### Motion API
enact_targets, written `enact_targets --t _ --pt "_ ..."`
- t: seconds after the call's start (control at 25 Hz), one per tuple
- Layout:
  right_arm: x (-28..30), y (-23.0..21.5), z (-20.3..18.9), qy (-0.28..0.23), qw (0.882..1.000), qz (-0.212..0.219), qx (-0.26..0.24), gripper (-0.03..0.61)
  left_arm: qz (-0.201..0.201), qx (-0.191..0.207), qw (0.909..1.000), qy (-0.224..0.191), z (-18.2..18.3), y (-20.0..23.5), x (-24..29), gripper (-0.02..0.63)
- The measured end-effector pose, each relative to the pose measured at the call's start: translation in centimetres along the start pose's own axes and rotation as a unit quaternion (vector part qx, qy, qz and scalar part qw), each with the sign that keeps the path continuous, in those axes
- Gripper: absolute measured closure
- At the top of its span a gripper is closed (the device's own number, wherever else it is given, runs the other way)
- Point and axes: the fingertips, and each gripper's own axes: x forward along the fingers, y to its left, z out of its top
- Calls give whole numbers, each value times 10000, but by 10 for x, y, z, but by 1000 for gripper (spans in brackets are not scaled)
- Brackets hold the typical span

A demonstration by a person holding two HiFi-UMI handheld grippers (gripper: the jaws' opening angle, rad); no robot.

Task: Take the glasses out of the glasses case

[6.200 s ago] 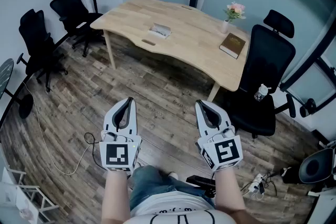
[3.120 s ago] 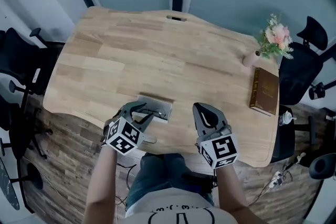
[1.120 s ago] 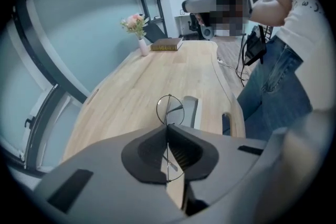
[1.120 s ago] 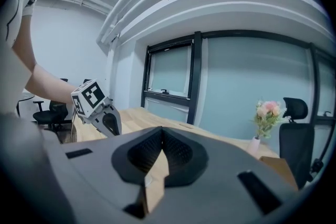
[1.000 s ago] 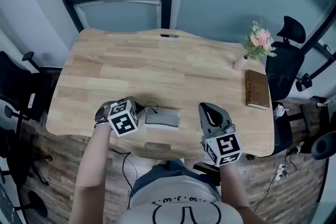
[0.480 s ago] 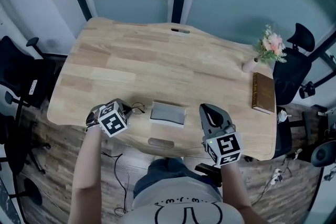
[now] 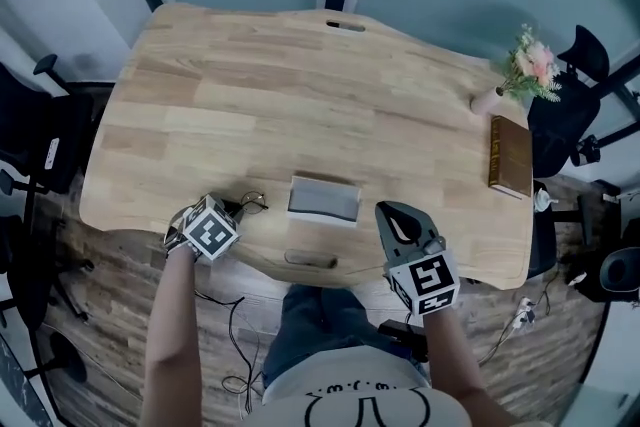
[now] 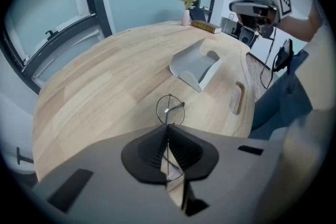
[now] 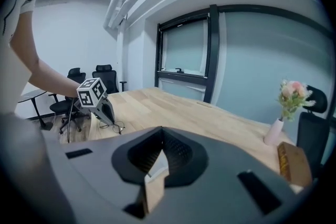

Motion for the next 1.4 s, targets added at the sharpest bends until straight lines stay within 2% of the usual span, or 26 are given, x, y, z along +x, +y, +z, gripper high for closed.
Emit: enact_targets --t 0.12,0.24,0.28,0.36,0.48,0.6,0.72,0.84,0.92,1.04,1.08,1.24,1.4 --pt "2 2 -5 90 10000 24 -20 568 46 -44 10000 15 -3 4 7 589" --pt "1 3 -4 82 9999 21 -55 568 282 -92 9996 -43 -2 10 6 586" --pt "0 3 -1 46 10000 9 -55 568 336 -96 9994 -55 -2 11 5 560" --pt "-2 3 5 -41 10000 -13 -70 568 368 -128 9992 -89 -3 11 1 466" --pt "-6 0 15 -156 9998 -65 -117 568 563 -226 9977 -299 0 14 -15 426" --pt "-14 -9 30 -365 9990 -201 -156 568 975 -521 9905 -813 14 23 -50 405" --pt "-24 -20 49 -642 9971 -361 -167 568 1449 -876 9716 -1655 37 31 -99 391" --pt "-34 -27 68 -923 9944 -498 -154 568 1854 -1060 9447 -2487 57 28 -152 398" --pt "-42 -30 77 -1084 9923 -585 -138 568 2231 -1181 9209 -2969 64 27 -184 460" --pt "-52 -29 91 -1287 9890 -713 -127 568 2732 -1484 8805 -3577 63 30 -222 591" --pt "-54 -28 95 -1343 9880 -756 -135 568 2778 -1508 8712 -3757 64 29 -231 594" --pt "-64 -21 107 -1513 9843 -898 -158 568 2885 -1366 8492 -4208 66 21 -256 597" --pt "-75 -16 115 -1678 9807 -996 -138 568 2974 -1421 8277 -4542 66 16 -273 597"
